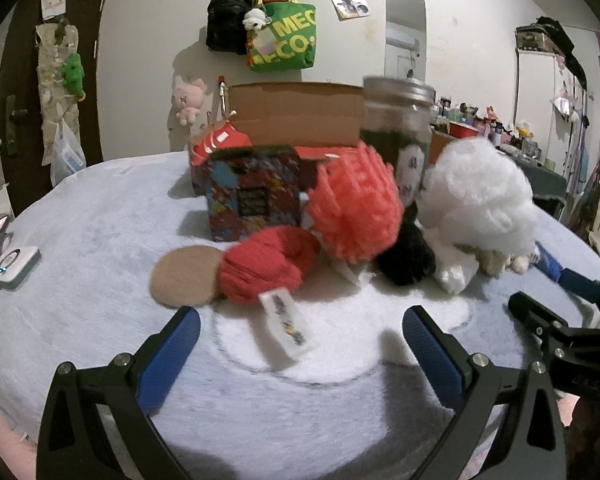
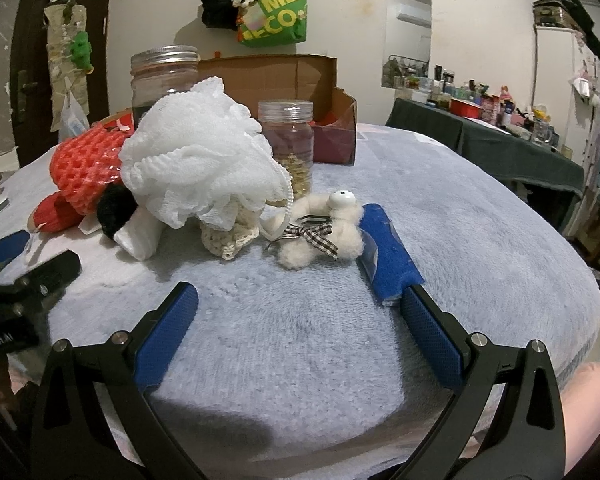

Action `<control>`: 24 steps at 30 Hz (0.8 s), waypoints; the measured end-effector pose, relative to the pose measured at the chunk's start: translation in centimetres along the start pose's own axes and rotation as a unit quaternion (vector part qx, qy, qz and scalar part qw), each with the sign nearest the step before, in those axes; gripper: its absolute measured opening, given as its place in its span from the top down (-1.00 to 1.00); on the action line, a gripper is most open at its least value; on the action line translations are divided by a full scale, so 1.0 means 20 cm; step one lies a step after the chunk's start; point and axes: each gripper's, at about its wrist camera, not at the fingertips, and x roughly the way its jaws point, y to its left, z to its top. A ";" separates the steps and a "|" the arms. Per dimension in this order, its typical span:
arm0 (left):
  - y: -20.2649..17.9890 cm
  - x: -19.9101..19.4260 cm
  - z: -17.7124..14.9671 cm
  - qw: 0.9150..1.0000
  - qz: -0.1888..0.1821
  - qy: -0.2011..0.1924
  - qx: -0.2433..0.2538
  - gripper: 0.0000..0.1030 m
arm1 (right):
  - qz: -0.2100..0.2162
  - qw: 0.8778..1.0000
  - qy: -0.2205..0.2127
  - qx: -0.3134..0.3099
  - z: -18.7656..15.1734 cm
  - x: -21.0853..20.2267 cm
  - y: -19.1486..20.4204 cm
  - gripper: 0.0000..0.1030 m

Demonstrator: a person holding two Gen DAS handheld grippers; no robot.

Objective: Organize soft objects
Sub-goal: 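Grasp the tan round pad with the left gripper while the right gripper grasps the blue foam roll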

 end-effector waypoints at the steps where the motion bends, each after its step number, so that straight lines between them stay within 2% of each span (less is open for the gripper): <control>1: 0.02 -0.02 0.02 1.000 -0.002 0.000 0.000 -1.00 | 0.002 1.000 0.000 0.000 0.00 -0.01 0.00 -1.00; 7: 0.10 -0.07 0.10 1.000 -0.004 -0.001 0.010 -1.00 | 0.013 1.000 -0.007 0.004 0.05 -0.01 -0.09 -1.00; 19: 0.31 -0.03 0.17 0.998 0.001 0.053 0.020 -1.00 | -0.002 1.000 0.015 -0.003 0.13 0.02 -0.27 -1.00; 24: 0.34 0.00 0.17 0.996 0.008 0.074 0.045 -0.99 | -0.003 0.999 0.031 -0.008 0.12 0.04 -0.33 -1.00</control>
